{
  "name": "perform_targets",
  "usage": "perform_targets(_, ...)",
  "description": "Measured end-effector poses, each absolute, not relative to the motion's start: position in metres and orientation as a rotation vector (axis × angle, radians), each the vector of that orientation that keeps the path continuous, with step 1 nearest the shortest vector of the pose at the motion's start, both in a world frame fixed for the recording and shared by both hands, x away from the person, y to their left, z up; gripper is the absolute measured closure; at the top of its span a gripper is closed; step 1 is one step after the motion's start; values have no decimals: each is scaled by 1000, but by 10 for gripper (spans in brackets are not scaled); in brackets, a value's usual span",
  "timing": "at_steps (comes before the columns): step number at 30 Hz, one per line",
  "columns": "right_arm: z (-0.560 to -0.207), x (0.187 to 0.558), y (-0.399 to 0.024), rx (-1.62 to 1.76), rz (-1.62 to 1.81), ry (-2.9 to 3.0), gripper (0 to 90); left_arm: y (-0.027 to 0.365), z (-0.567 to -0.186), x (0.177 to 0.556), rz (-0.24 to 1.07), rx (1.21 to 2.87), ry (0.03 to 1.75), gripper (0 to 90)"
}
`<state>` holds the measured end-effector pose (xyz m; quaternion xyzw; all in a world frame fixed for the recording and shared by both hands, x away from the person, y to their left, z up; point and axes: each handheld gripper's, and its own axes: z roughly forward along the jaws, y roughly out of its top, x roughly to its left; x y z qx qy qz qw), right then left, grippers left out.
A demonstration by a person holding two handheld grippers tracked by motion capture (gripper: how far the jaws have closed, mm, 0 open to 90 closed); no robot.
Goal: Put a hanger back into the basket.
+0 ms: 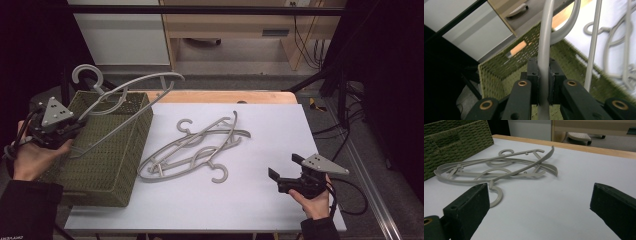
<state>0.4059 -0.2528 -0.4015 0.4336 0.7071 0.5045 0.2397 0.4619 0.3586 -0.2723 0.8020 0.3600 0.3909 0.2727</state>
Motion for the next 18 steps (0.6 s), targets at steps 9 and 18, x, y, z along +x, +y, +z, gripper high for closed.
perform_targets(9,-403,407,-251,1181,1375,1946,29,392,-292,461,1083,2205,1047,826)
perform_targets(18,-403,407,-250,1193,1371,1947,30,415,-310,463,1095,2222,1133,826)
